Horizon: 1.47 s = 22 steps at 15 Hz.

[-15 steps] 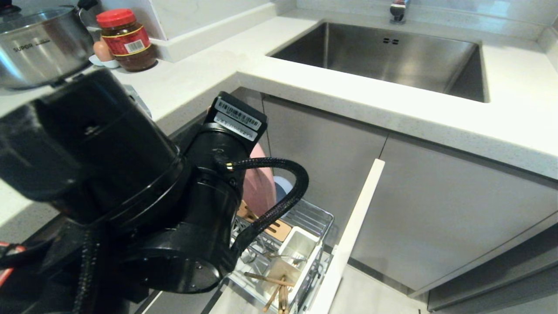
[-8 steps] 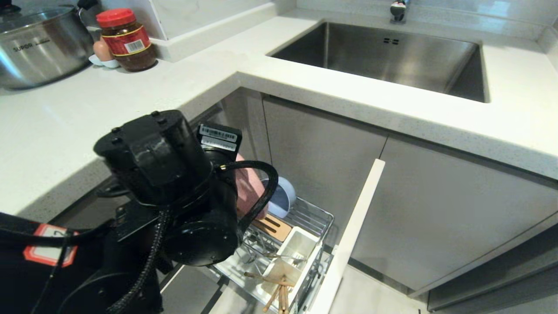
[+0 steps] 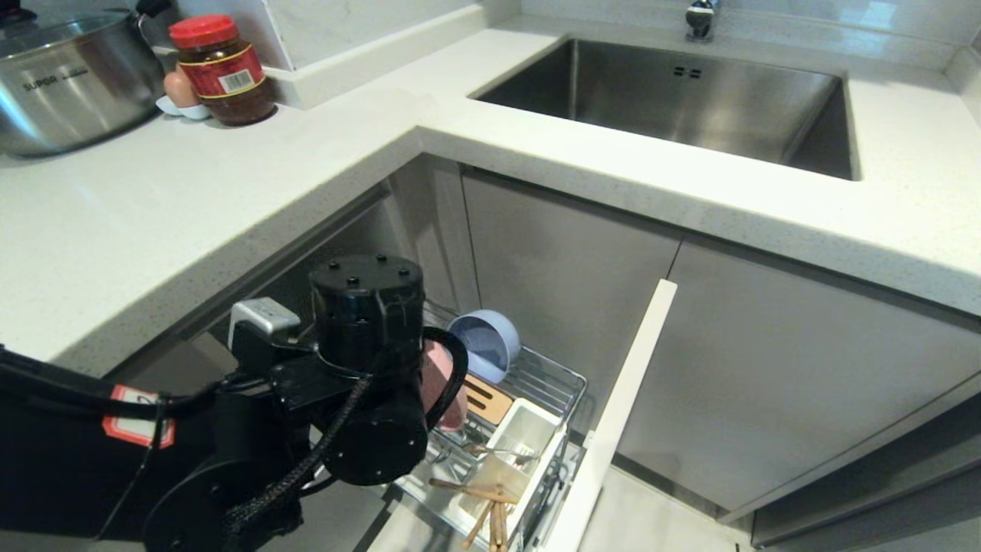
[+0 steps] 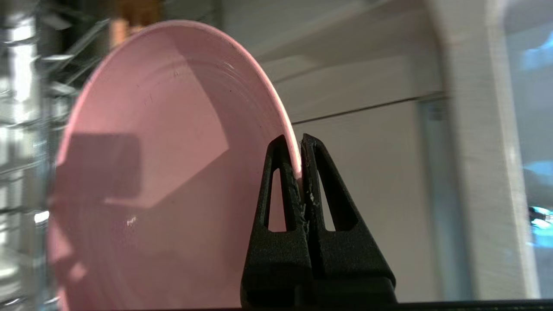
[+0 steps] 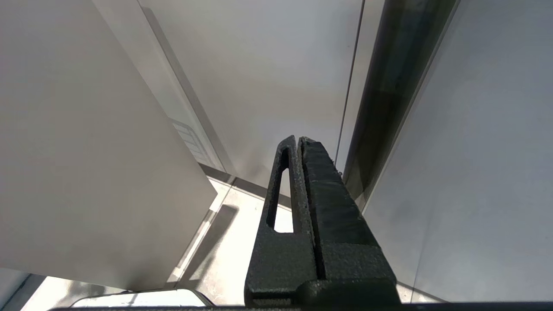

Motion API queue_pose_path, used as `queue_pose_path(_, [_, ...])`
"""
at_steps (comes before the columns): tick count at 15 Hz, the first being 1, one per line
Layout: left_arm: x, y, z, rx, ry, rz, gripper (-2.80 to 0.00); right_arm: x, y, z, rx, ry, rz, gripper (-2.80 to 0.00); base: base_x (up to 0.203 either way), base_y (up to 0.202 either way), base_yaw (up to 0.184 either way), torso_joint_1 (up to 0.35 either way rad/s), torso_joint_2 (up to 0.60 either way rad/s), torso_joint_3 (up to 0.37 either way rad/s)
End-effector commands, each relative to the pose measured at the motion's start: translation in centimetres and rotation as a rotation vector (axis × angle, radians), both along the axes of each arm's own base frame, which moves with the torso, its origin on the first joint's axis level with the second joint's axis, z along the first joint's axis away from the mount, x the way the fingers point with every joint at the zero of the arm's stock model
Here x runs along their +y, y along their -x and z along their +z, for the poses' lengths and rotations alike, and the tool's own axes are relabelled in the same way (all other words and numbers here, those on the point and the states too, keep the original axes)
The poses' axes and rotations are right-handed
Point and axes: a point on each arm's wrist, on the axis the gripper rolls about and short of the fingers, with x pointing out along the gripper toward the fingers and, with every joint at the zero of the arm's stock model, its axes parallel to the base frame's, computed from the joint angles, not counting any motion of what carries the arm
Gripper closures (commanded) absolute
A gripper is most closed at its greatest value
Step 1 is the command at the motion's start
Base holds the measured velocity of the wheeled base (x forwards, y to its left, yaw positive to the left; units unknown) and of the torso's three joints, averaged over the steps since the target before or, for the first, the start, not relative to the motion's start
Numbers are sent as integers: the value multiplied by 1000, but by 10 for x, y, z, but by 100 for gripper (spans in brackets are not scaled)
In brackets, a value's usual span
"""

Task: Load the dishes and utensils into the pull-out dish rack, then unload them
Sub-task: Pick up the bowl and place it in the cupboard

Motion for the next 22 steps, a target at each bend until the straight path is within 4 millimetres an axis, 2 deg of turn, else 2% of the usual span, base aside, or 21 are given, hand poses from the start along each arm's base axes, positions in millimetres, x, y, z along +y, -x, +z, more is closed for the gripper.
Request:
queue_pose_path(1, [2, -1, -9, 27, 22, 20, 0, 0, 0, 0, -3, -1, 0, 0, 0, 0, 0, 0, 0, 0])
queue_pose_path(7, [3, -3, -15, 42, 26, 15, 0, 0, 0, 0, -3, -1, 0, 0, 0, 0, 0, 0, 0, 0])
queue_pose_path(12, [0, -19, -39, 94, -26, 45, 0, 0, 0, 0, -3, -1, 0, 0, 0, 0, 0, 0, 0, 0])
queue_pose_path(17, [0, -27, -53, 124, -51, 59, 0, 0, 0, 0, -3, -1, 0, 0, 0, 0, 0, 0, 0, 0])
queue_pose_path(22, [1, -28, -53, 125, -52, 61, 0, 0, 0, 0, -3, -1, 0, 0, 0, 0, 0, 0, 0, 0])
